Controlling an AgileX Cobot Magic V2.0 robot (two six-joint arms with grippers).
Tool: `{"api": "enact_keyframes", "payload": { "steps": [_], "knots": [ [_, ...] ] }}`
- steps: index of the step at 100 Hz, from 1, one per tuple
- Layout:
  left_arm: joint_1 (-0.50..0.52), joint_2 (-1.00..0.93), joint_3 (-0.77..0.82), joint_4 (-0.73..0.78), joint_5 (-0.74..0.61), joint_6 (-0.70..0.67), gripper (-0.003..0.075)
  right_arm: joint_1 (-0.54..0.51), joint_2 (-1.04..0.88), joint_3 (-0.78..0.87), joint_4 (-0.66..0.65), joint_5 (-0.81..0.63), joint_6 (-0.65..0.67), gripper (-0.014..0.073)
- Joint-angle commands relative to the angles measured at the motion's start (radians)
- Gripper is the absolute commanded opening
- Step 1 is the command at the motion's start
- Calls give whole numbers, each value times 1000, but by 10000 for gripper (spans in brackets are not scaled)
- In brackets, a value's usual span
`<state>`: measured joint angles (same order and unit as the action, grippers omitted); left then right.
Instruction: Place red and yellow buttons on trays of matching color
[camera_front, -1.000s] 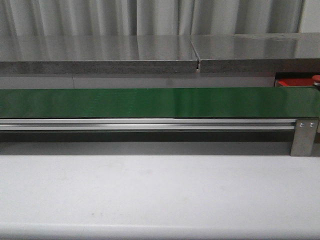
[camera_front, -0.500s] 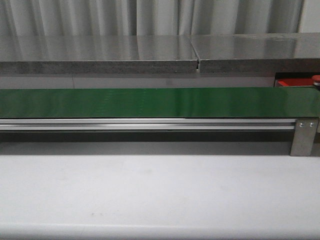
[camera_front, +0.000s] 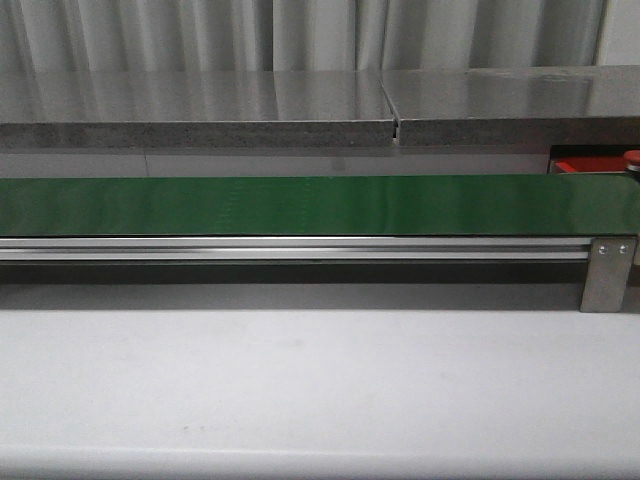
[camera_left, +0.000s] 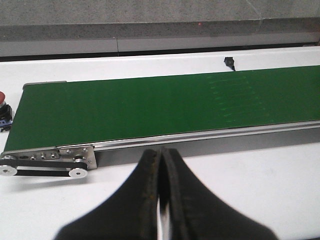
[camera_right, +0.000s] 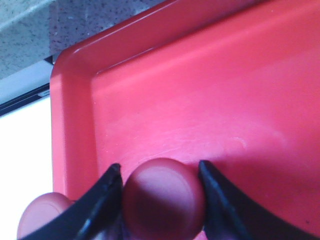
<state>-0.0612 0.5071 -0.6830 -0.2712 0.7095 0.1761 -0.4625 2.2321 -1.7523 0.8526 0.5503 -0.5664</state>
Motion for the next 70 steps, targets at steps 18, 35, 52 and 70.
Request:
{"api": "enact_keyframes", "payload": {
  "steps": [18, 35, 52, 70],
  "knots": [
    [-9, 7, -26, -21, -79, -2, -20, 0, -62, -32, 36, -20, -7, 479],
    [-9, 7, -26, -21, -79, -2, -20, 0, -70, -32, 37, -3, -7, 479],
    [-9, 7, -26, -21, -79, -2, -20, 0, -96, -32, 36, 18, -26, 479],
    [-9, 7, -26, -21, -79, -2, -20, 0, -148, -30, 18, 41, -41, 478]
  ]
}}
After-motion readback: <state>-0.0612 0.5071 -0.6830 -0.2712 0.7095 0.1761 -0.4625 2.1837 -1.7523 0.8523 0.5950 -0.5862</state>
